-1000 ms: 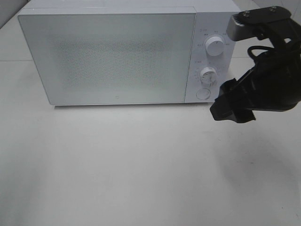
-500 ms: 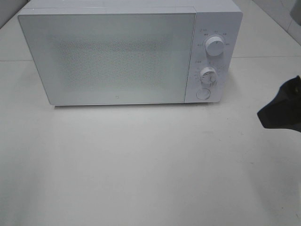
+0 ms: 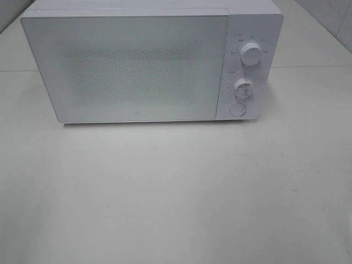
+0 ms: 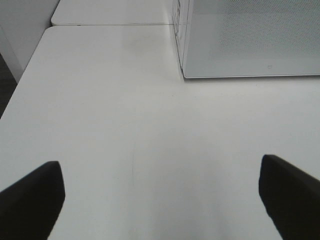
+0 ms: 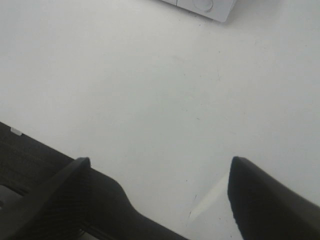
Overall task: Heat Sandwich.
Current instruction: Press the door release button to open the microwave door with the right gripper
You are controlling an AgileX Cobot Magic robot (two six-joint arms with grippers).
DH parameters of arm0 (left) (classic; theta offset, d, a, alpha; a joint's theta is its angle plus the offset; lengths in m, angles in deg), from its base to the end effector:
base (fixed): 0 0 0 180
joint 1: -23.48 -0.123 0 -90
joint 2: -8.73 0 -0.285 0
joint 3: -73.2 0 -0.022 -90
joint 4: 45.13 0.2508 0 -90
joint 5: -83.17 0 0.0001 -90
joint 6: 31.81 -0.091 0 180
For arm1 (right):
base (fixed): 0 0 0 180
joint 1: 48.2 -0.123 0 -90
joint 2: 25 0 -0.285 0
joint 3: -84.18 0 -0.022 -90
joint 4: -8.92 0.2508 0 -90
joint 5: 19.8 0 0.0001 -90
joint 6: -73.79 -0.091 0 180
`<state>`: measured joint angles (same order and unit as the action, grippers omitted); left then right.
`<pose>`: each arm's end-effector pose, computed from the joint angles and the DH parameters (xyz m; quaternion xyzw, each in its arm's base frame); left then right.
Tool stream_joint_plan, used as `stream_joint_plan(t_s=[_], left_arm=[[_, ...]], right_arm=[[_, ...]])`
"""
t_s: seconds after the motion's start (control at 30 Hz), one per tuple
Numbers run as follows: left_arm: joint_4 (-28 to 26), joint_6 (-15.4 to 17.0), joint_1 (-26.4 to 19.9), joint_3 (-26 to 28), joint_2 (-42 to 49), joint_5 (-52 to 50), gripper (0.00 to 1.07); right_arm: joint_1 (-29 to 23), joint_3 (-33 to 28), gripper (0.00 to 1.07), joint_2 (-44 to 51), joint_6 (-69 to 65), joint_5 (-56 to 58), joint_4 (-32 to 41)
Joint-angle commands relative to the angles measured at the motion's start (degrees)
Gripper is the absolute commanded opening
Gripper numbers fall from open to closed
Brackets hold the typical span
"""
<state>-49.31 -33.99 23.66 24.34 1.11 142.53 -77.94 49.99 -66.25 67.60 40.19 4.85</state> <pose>-0.0038 -0.0057 0.2781 0.0184 0.8465 -0.0272 0.5313 0.0780 0.0381 0.3306 -0.1934 0.9043 0.0834 0.3714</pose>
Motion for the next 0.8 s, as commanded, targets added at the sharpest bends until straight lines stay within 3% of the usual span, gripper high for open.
stream_joint_plan(t_s=[0.03, 0.37, 0.8], left_arm=[[0.1, -0.2, 0.1, -0.1, 1.5, -0.5, 1.01], [0.1, -0.2, 0.1, -0.1, 1.5, -0.5, 1.01], [0.1, -0.2, 0.1, -0.1, 1.5, -0.5, 1.01]], right_arm=[[0.7, -3.0, 0.74, 7.3, -1.7, 1.0, -1.1], [12.7, -8.5, 0.74, 17.9, -1.5, 1.4, -1.9], [21.7, -13.8, 0.74, 30.1, -1.2, -0.5, -1.9]])
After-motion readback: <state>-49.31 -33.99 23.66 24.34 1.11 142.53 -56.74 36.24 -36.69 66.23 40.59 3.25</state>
